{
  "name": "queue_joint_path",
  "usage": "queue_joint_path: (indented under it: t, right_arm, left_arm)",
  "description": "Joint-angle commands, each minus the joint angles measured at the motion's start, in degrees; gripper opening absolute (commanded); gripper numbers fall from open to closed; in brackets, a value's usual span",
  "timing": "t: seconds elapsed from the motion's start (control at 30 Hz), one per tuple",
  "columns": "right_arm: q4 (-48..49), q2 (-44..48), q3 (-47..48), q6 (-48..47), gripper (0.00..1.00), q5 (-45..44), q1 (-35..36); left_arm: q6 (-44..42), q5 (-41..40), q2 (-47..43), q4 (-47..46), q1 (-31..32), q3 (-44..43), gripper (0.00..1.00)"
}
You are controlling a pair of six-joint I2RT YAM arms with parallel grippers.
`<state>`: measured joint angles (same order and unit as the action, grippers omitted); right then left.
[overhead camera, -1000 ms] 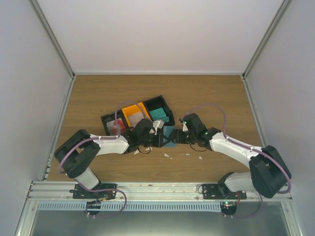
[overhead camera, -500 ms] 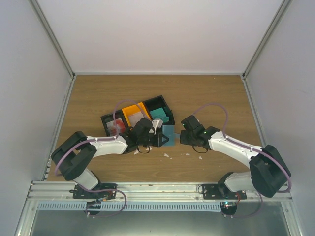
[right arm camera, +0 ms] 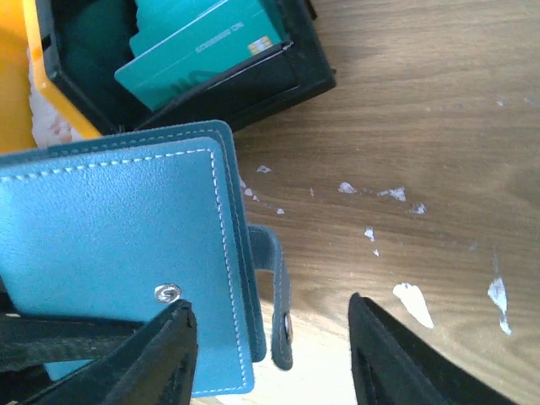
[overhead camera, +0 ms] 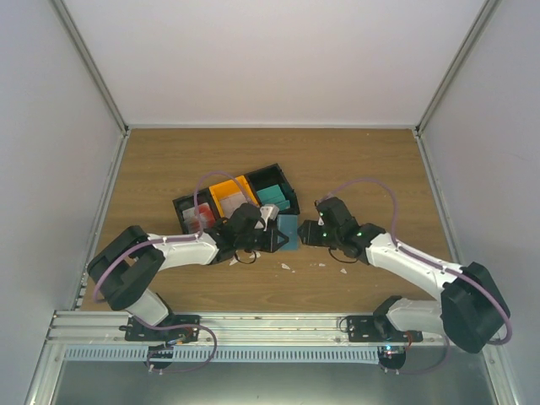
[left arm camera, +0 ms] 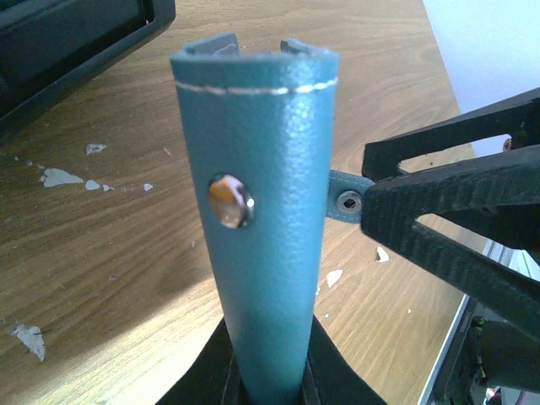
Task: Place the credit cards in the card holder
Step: Open the card holder at the center of the board.
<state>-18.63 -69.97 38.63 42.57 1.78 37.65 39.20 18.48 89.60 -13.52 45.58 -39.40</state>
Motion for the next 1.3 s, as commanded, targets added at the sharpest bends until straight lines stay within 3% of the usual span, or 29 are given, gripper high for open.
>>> queue_joint_path:
  t: [0.0, 0.13, 0.27, 0.37, 0.4, 0.43, 0.57, 0.67, 0.87, 1.03, 1.27]
  right_arm:
    - [4.13, -2.19, -1.02, -0.18, 0.46, 1.71, -0.03]
    - [4.75, -4.24, -1.18, 0.02, 0.29, 0.86, -0.03]
    - [5.96, -5.26, -1.69, -0.60, 0.22, 1.78, -0.04]
    - [6.37, -5.01, -1.69, -0.94, 0.02, 2.91, -0.09]
    - [6.05, -4.65, -1.64, -0.91, 0.01, 3.18, -0.02]
    - [5.55, -4.11, -1.63, -0.91, 0.00, 3.45, -0.03]
    - [-0.54, -1.92, -0.36, -1.47, 0.01, 5.30, -0.03]
    - [-6.89, -1.43, 1.63, -3.41, 0.00, 7.24, -0.03]
    - [-12.68, -0.19, 4.13, -6.91, 0.01, 10.38, -0.02]
    - [-10.76, -0.25, 5.76, -8.11, 0.01, 16.12, -0.03]
    - [-6.44, -2.07, 6.79, -7.77, 0.01, 17.06, -0.03]
  left_arm:
    - [-1.31, 0.13, -2.22, -1.52, -0.25, -0.72, 0.00]
    - [-1.13, 0.55, -2.49, -1.42, -0.23, -0.46, 0.00]
    - [-0.87, 0.85, -2.51, -1.66, -0.22, -0.18, 0.00]
    - [-0.43, 0.97, -2.52, -1.69, -0.23, 0.12, 0.00]
    - [-0.30, 0.69, -2.51, -1.46, -0.31, 0.22, 0.01]
    - [-0.04, 0.08, -2.50, -0.73, -0.28, 0.29, 0.06]
    - [1.50, -4.21, -2.71, 2.59, -0.32, 1.34, 0.50]
    - [2.18, -5.82, -3.47, 3.75, -0.32, 2.99, 0.67]
    - [2.56, -7.85, -6.39, 4.65, -0.34, 5.65, 0.74]
    - [2.20, -8.50, -8.46, 5.10, -0.49, 6.16, 0.74]
    - [0.72, -8.29, -10.58, 4.55, -0.66, 6.11, 0.72]
